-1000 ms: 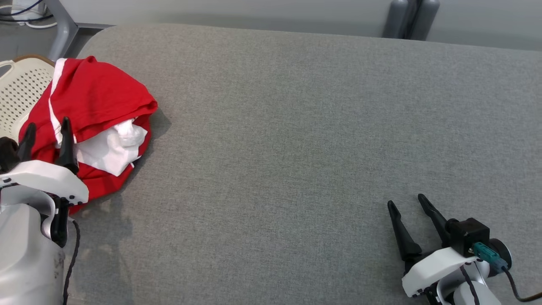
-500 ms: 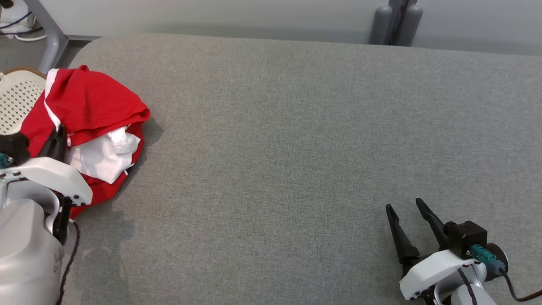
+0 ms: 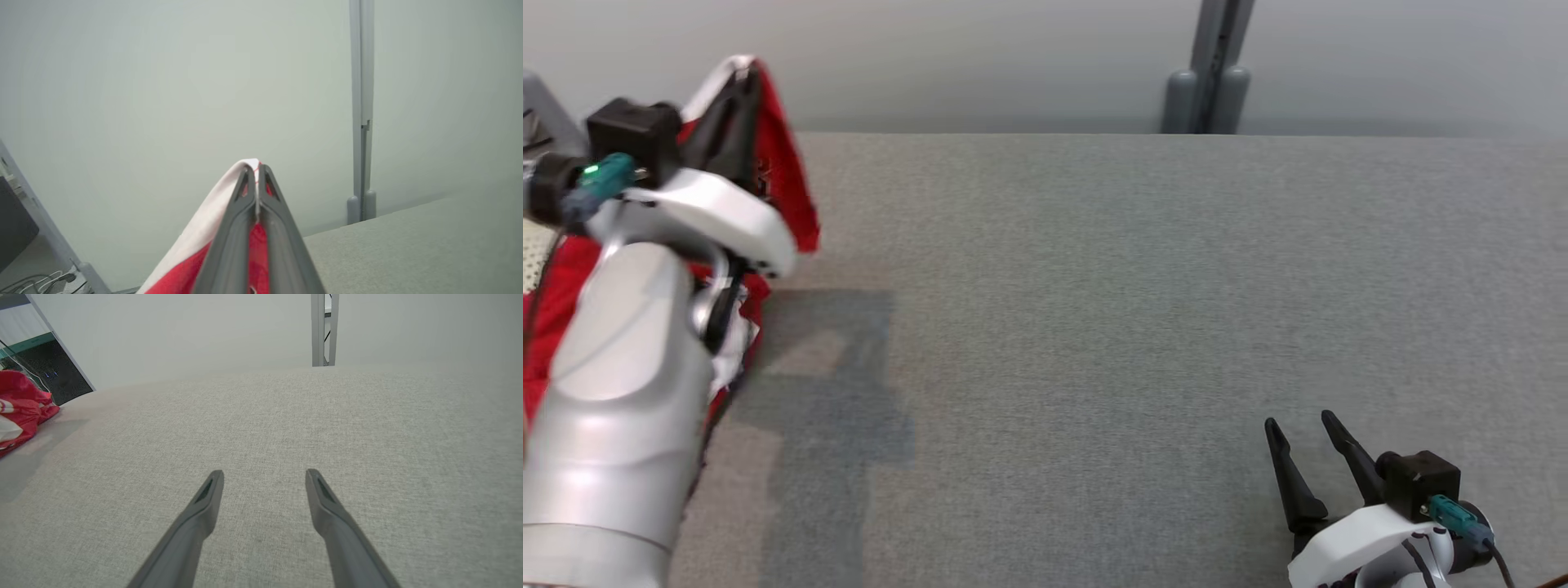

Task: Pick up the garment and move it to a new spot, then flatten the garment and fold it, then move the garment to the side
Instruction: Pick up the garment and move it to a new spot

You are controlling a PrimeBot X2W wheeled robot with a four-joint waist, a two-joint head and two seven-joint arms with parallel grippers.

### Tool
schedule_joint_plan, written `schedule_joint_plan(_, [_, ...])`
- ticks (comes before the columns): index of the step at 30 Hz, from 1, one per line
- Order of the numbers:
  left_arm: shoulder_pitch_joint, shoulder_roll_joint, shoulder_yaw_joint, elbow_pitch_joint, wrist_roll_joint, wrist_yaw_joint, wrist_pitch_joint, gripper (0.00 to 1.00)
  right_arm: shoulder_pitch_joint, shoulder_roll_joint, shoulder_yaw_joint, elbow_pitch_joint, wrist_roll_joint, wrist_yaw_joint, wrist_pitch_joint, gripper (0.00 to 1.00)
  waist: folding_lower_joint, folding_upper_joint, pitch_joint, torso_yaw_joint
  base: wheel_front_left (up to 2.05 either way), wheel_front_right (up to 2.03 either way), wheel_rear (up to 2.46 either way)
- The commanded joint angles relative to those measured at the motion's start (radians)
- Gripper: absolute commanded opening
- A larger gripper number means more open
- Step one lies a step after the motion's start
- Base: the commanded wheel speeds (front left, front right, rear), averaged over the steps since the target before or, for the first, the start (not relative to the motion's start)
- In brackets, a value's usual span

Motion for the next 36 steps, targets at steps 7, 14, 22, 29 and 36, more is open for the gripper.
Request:
schedule_joint_plan(7, [-0.011, -0.151, -0.209, -0.115, -0.039, 0.0, -0.005, 0.0, 0.002, 0.002, -0.025, -0.007, 0.005, 0.0, -0.003, 1.0, 0.0, 0.0, 0.009, -0.116, 0.0, 0.0, 0.0])
schedule_joint_plan(14, [-0.01, -0.213, -0.333, -0.166, -0.083, 0.0, -0.005, 0.0, -0.011, 0.004, -0.025, -0.006, -0.001, 0.0, -0.002, 1.0, 0.0, 0.0, 0.033, -0.181, 0.0, 0.0, 0.0])
schedule_joint_plan(22, [-0.005, -0.216, -0.501, -0.316, -0.167, 0.07, -0.005, 0.0, -0.031, 0.006, -0.019, -0.004, 0.006, 0.0, -0.002, 1.0, 0.0, 0.0, 0.056, -0.226, 0.0, 0.0, 0.0])
schedule_joint_plan(29, [0.049, -0.215, -0.462, -0.231, -0.129, 0.153, -0.003, 1.0, -0.04, 0.006, -0.022, -0.013, 0.023, 0.0, -0.002, 1.0, 0.0, 0.0, 0.068, -0.22, 0.0, 0.0, 0.0])
schedule_joint_plan(36, [0.199, -0.192, -0.309, -0.19, -0.082, 0.172, -0.003, 1.0, -0.038, 0.006, -0.035, -0.022, 0.03, 0.0, -0.002, 1.0, 0.0, 0.0, 0.056, -0.185, 0.0, 0.0, 0.0])
